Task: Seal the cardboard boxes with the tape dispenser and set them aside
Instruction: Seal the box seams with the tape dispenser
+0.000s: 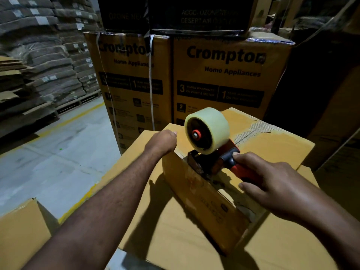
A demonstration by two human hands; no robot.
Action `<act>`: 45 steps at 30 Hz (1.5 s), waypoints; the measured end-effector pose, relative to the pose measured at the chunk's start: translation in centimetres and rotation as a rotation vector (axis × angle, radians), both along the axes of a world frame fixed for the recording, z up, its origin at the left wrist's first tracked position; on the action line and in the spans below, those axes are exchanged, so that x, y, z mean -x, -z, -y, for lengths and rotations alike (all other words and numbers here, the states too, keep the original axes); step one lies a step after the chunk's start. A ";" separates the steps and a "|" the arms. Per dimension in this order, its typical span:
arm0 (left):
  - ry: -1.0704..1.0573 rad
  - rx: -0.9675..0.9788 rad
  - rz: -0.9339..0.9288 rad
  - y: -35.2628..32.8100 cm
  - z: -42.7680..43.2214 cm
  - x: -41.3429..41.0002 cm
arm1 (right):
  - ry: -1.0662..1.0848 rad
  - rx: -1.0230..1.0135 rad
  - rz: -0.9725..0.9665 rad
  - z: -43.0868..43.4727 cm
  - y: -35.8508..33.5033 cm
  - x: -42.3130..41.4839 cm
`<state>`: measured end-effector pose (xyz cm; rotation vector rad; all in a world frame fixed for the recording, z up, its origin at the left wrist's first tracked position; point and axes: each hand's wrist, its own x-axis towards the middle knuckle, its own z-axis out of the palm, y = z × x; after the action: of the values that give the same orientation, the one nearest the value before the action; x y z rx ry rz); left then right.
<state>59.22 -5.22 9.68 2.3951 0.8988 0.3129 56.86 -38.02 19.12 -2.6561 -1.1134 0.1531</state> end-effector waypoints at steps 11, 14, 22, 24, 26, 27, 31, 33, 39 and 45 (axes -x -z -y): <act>-0.361 -0.019 0.273 0.0 0.1 -2.6 | 0.099 -0.081 -0.084 0.4 -0.2 3.3; -0.439 0.087 0.322 -1.0 0.7 -3.7 | 0.119 -0.135 -0.061 -1.8 0.4 3.8; -0.201 1.056 0.547 4.8 3.8 -3.8 | 0.140 -0.160 -0.071 -2.4 1.0 3.8; -0.167 1.068 0.556 4.0 3.3 -5.1 | 0.158 -0.175 -0.070 -2.9 0.7 3.5; -0.154 1.054 0.541 3.5 2.7 -6.7 | 0.175 -0.172 -0.063 -3.6 0.5 3.0; -0.161 1.041 0.528 3.6 2.3 -7.6 | 0.185 -0.167 -0.057 -4.0 0.3 2.7; -0.161 0.986 0.450 4.7 0.3 -11.3 | 0.210 -0.146 -0.031 -5.3 -0.4 1.8; -0.184 0.940 0.374 3.0 1.1 -10.5 | 0.231 -0.119 -0.025 -4.8 -0.8 2.4; -0.230 0.843 0.331 0.9 2.1 -9.8 | 0.286 -0.054 -0.019 -2.2 -1.6 7.3; 0.157 -0.134 0.235 -0.9 5.7 -4.8 | 0.352 -0.053 -0.030 -2.4 -1.6 8.4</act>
<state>64.00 -10.90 10.53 2.4681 0.5968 0.5956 48.51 -35.60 20.68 -2.7389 -0.6162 0.0935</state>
